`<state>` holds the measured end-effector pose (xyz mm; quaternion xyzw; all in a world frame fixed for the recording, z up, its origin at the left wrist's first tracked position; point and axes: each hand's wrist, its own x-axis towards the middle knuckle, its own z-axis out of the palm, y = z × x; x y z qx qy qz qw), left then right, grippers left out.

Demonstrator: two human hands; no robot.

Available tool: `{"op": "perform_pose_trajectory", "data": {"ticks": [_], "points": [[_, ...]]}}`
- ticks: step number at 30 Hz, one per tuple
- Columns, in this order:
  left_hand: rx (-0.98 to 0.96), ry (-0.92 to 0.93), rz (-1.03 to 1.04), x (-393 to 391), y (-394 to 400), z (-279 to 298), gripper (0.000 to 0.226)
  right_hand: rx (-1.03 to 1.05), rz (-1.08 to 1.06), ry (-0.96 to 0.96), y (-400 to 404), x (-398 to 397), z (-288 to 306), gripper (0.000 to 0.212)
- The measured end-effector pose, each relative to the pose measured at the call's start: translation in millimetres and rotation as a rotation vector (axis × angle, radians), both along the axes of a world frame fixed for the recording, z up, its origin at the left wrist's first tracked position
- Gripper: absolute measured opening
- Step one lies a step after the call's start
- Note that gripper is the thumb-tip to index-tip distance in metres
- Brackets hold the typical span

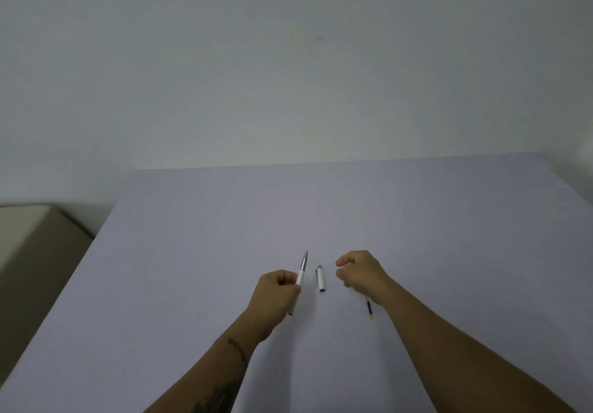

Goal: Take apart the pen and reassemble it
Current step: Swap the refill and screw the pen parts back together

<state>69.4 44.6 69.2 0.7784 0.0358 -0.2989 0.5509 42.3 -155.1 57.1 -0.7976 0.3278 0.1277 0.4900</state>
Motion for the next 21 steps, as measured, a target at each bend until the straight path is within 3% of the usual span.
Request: {"op": "perform_pose_trajectory", "data": {"ticks": [3, 8, 12, 16, 18, 21], "points": [[0.077, 0.017, 0.006, 0.4, 1.5, -2.3, 0.019, -0.125, 0.070, 0.017, 11.0, 18.1, -24.7, 0.034], [0.144, 0.052, 0.042, -2.9, 9.6, -8.9, 0.016, -0.255, 0.232, 0.041, 32.7, 36.0, -45.5, 0.022], [0.168, 0.062, 0.077, 1.5, 17.0, -13.0, 0.015, -0.393, 0.316, 0.081, 43.7, 39.5, -53.6, 0.037], [0.185, 0.059, 0.104, 7.2, 21.9, -17.4, 0.013, -0.412, 0.354, 0.103, 44.3, 38.1, -56.2, 0.037], [0.180, 0.064, 0.115, 7.3, 22.8, -18.9, 0.013, -0.313, 0.266, 0.083, 41.0, 40.8, -53.6, 0.021], [0.168, 0.058, 0.115, 6.9, 24.6, -21.3, 0.012, 0.140, -0.020, -0.026, 37.3, 48.1, -40.6, 0.010]]}}
